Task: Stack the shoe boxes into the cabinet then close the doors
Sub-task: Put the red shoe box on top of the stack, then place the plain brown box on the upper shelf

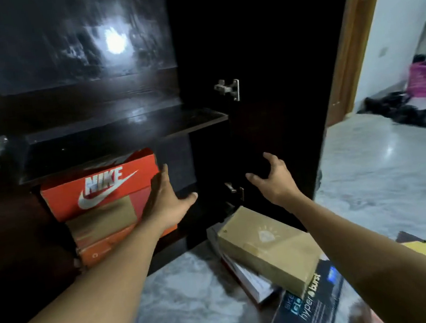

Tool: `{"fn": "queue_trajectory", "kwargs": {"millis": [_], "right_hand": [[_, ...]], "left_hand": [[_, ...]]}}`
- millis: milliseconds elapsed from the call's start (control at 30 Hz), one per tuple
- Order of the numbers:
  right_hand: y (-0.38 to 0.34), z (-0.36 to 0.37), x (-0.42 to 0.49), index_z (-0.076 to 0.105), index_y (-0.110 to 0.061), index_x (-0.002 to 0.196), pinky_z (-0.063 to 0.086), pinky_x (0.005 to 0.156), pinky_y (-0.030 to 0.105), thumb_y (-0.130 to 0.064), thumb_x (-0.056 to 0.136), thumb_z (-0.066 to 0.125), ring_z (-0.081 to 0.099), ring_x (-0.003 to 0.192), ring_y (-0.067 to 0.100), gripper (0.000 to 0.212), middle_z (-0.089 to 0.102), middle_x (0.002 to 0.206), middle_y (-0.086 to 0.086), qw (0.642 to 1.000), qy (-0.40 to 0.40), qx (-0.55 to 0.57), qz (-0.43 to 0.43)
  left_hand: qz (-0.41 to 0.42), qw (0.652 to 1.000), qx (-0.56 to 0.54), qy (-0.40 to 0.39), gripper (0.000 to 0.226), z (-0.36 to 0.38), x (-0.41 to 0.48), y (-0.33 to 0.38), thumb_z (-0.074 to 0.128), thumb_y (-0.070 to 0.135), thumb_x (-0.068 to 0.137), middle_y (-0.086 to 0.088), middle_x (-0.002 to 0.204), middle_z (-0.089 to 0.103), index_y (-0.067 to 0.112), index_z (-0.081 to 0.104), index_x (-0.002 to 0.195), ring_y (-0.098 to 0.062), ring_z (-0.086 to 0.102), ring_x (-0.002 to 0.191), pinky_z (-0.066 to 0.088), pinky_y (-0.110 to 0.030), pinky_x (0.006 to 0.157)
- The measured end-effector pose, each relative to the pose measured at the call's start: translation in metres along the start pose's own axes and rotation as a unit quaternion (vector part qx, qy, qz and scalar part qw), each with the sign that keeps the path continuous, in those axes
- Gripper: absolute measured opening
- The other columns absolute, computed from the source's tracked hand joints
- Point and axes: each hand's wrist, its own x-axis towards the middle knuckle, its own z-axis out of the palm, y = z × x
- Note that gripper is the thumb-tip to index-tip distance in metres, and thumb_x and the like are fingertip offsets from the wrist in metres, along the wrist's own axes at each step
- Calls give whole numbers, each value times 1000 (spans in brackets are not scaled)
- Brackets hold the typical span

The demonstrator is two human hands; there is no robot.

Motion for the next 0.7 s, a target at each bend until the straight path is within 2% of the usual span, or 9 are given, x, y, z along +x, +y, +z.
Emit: {"fn": "queue_trajectory", "kwargs": {"millis": [67, 100, 200, 267, 333, 400, 467, 600, 700], "right_hand": [[30, -5, -20, 29, -16, 153, 37, 110, 33, -37, 90, 70, 39, 140, 26, 78, 34, 153, 8, 1000, 20, 0, 24], [47, -4, -29, 30, -15, 153, 36, 108, 30, -36, 90, 71, 41, 139, 26, 78, 35, 152, 9, 999, 28, 0, 41], [99, 6, -55, 31, -14, 152, 34, 105, 24, -39, 87, 73, 43, 136, 24, 81, 39, 150, 10, 995, 53, -6, 88], [132, 18, -72, 31, -16, 151, 35, 103, 24, -42, 83, 77, 44, 131, 20, 86, 38, 149, 8, 991, 56, -2, 121], [161, 31, -89, 26, -21, 152, 40, 103, 29, -47, 75, 82, 42, 125, 15, 99, 32, 151, 5, 987, 45, 9, 156], [187, 45, -105, 18, -24, 155, 41, 111, 40, -58, 62, 86, 39, 132, 17, 120, 25, 155, -2, 980, 43, 29, 190], [205, 56, -117, 17, -26, 155, 41, 113, 47, -63, 53, 89, 39, 137, 19, 130, 27, 153, -5, 975, 54, 49, 212], [220, 73, -127, 30, -37, 146, 49, 106, 41, -51, 46, 98, 53, 126, 8, 122, 49, 140, -11, 972, 75, 102, 196], [219, 79, -128, 26, -41, 147, 49, 105, 36, -46, 45, 100, 54, 125, 3, 125, 53, 138, -13, 971, 84, 126, 185]], "left_hand": [[8, 999, -11, -40, 112, 22, -3, 0, 77, 45, 79, -6, 165, 12, 20, 3, 159, -22, 12, 152, 18, -32, 121], [14, 998, -19, -57, 112, 36, -3, -2, 78, 43, 79, -6, 165, 13, 18, 4, 159, -21, 14, 152, 17, -28, 119], [15, 990, -47, -132, 111, 88, 3, -19, 82, 32, 79, -4, 163, 19, 14, 7, 159, -17, 22, 149, 16, -13, 104], [-6, 981, -60, -186, 118, 128, 10, -39, 86, 33, 74, -3, 164, 17, 19, 6, 159, -18, 21, 149, 20, -16, 106], [-25, 972, -62, -223, 128, 159, 16, -56, 91, 40, 64, -4, 164, 19, 22, 6, 159, -21, 25, 148, 27, -27, 113], [-27, 964, -58, -258, 141, 184, 19, -70, 94, 49, 52, -4, 163, 22, 23, 7, 159, -23, 28, 146, 31, -35, 115], [-29, 957, -61, -282, 152, 203, 22, -81, 95, 54, 41, -4, 162, 25, 21, 5, 159, -22, 29, 145, 32, -37, 115], [-38, 948, -77, -307, 154, 224, 26, -95, 98, 50, 36, -2, 155, 38, 20, 9, 158, -18, 40, 138, 37, -34, 111], [-44, 950, -86, -297, 165, 228, 29, -102, 94, 61, 21, -5, 151, 44, 18, 13, 158, -21, 45, 135, 40, -36, 110]]}}
